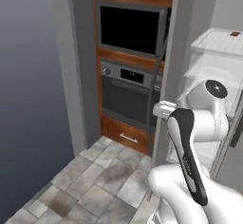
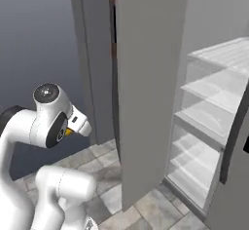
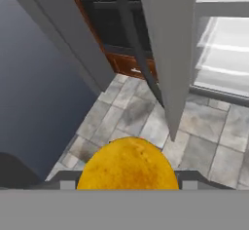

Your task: Pick the mango and peach from the fridge and place them on the plate next to the blender to make a fruit smoothie.

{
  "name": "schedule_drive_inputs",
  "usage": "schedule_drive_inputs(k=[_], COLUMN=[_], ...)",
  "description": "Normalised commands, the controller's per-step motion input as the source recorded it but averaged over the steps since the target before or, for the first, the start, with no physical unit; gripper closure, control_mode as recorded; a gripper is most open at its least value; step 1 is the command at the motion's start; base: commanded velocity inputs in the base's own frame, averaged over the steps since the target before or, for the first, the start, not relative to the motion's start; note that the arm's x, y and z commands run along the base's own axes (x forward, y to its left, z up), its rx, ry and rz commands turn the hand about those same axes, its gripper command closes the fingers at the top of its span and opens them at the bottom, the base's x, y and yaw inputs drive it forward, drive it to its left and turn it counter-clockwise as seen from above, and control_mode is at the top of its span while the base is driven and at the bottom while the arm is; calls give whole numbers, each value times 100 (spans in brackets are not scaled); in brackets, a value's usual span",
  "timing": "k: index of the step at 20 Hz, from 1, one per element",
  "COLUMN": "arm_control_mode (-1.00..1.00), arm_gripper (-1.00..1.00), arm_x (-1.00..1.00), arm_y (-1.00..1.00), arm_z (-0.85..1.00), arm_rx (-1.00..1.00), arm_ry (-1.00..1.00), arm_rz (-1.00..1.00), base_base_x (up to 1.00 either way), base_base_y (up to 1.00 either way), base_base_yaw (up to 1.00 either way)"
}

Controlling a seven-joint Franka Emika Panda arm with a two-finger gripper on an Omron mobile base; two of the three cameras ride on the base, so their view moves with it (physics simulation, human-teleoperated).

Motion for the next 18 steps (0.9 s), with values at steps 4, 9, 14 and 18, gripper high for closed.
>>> schedule_drive_inputs(k=[4, 9, 14, 18], arm_control_mode=[100, 100, 100, 100], arm_gripper=[100, 100, 100, 100], arm_x=[0, 0, 0, 0], arm_y=[0, 0, 0, 0], arm_z=[0, 0, 0, 0], arm_rx=[0, 0, 0, 0], arm_ry=[0, 0, 0, 0], arm_rz=[0, 0, 0, 0], base_base_x=[-28, -21, -7, 2], base_base_y=[98, 98, 99, 100], base_base_yaw=[61, 70, 67, 58])
